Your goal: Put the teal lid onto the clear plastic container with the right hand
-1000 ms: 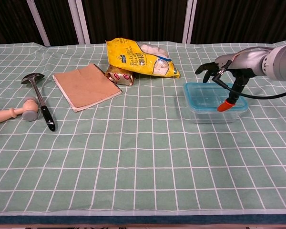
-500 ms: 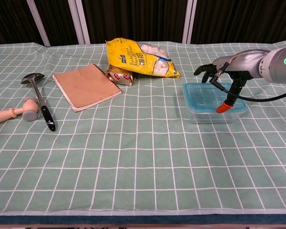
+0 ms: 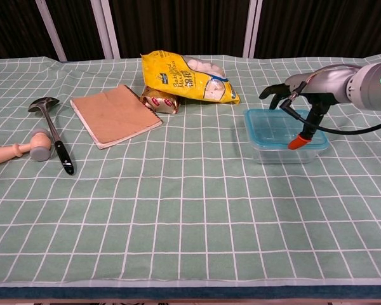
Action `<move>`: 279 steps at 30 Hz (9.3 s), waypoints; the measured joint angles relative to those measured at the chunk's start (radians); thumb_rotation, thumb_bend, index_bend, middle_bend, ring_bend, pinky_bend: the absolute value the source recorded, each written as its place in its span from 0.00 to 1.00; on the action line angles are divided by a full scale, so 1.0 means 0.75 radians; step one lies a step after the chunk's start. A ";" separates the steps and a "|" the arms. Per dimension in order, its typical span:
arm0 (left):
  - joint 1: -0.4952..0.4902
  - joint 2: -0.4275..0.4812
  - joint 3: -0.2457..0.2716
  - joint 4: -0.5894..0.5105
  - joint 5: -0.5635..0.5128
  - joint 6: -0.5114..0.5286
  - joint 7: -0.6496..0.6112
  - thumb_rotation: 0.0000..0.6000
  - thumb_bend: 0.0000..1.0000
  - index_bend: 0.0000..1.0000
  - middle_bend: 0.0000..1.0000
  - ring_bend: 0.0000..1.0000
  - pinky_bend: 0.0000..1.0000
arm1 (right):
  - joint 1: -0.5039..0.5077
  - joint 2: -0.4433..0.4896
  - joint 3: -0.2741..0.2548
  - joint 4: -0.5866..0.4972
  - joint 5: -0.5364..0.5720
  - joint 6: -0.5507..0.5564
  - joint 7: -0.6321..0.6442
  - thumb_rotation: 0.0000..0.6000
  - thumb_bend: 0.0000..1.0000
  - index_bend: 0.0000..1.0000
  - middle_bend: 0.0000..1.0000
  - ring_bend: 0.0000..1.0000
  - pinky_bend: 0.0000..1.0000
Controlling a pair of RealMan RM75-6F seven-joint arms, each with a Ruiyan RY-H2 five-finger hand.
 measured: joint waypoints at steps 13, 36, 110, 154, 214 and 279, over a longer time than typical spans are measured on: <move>0.000 0.000 0.000 0.000 -0.002 0.000 0.001 1.00 0.32 0.06 0.00 0.00 0.00 | 0.005 0.032 0.000 -0.027 0.031 -0.026 -0.004 1.00 0.26 0.00 0.03 0.00 0.00; -0.005 0.005 0.003 -0.015 -0.016 -0.022 -0.003 1.00 0.32 0.06 0.00 0.00 0.00 | -0.094 0.126 0.066 -0.165 -0.165 0.139 0.122 1.00 0.31 0.33 0.02 0.00 0.00; -0.033 0.001 0.003 -0.030 -0.076 -0.060 0.031 1.00 0.33 0.06 0.00 0.00 0.00 | -0.213 -0.081 0.154 0.299 -0.213 0.017 0.273 1.00 0.51 0.68 0.00 0.00 0.00; -0.039 0.005 0.005 -0.034 -0.092 -0.064 0.029 1.00 0.33 0.06 0.00 0.00 0.00 | -0.191 -0.232 0.143 0.474 -0.207 -0.105 0.242 1.00 0.51 0.69 0.00 0.00 0.00; -0.045 0.028 0.008 -0.037 -0.084 -0.076 0.001 1.00 0.33 0.06 0.00 0.00 0.00 | -0.293 -0.264 0.130 0.087 -0.555 0.183 0.236 1.00 0.51 0.69 0.00 0.00 0.00; -0.047 0.027 0.010 -0.045 -0.107 -0.078 0.019 1.00 0.33 0.06 0.00 0.00 0.00 | -0.298 -0.207 0.230 0.165 -0.497 0.120 0.313 1.00 0.51 0.67 0.00 0.00 0.00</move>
